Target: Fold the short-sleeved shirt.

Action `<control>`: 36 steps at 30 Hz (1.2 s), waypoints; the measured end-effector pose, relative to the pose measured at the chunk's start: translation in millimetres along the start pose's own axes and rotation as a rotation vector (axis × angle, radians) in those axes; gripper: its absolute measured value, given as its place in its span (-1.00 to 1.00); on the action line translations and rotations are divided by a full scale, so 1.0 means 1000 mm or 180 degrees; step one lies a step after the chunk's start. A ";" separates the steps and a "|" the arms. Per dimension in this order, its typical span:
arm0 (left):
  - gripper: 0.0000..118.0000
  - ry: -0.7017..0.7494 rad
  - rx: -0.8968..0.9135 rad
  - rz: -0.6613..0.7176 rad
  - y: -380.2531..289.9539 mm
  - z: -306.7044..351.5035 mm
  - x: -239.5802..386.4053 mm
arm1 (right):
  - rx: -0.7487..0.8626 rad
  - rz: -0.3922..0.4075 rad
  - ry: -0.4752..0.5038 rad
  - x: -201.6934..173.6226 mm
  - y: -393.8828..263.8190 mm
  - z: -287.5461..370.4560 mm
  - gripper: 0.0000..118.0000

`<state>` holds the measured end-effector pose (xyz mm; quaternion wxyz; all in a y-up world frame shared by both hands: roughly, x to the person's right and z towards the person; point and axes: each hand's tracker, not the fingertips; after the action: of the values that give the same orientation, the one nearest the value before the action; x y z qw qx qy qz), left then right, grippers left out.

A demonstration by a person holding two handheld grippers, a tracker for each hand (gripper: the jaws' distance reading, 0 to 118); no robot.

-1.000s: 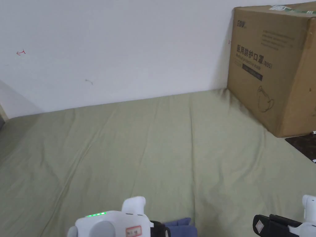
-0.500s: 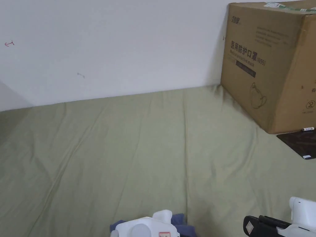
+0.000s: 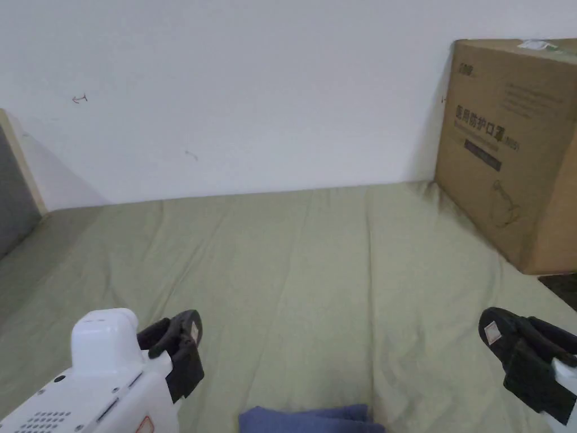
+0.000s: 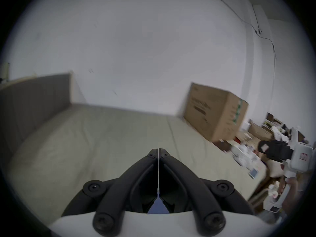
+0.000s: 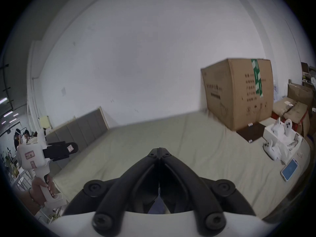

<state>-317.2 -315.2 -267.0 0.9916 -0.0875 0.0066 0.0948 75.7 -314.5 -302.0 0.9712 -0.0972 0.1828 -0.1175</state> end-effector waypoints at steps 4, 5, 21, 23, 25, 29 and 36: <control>-1.00 0.0378 0.0244 0.0027 -0.013 0.017 -0.010 | 0.0329 0.0366 -0.0768 -0.015 -0.014 -0.001 -1.00; -1.00 0.0448 0.0234 0.0097 -0.017 0.016 -0.012 | 0.0310 0.0384 -0.0809 -0.014 -0.018 -0.002 -1.00; -1.00 0.0176 -0.0580 0.0612 -0.043 0.006 -0.048 | -0.2699 -0.0806 0.0452 0.001 -0.109 -0.119 -1.00; -1.00 0.0185 -0.0713 0.0637 -0.049 0.002 -0.053 | -0.3036 -0.0928 0.0436 0.002 -0.137 -0.138 -1.00; -1.00 0.0135 -0.0895 0.0765 -0.054 -0.004 -0.061 | -0.3294 -0.0875 0.0326 0.004 -0.159 -0.149 -1.00; -0.91 -0.0387 -0.1817 0.1512 -0.077 -0.047 -0.099 | -0.3514 -0.0737 0.0088 0.025 -0.190 -0.153 -1.00; 1.00 -0.1591 -0.2560 0.2656 -0.149 -0.105 -0.154 | -0.3435 -0.0835 0.0222 0.027 -0.191 -0.148 -1.00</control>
<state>-440.0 -506.3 -340.4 0.7323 -0.4186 -0.2280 0.4862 7.5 -525.7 -401.6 0.7543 -0.5988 0.2354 -0.1302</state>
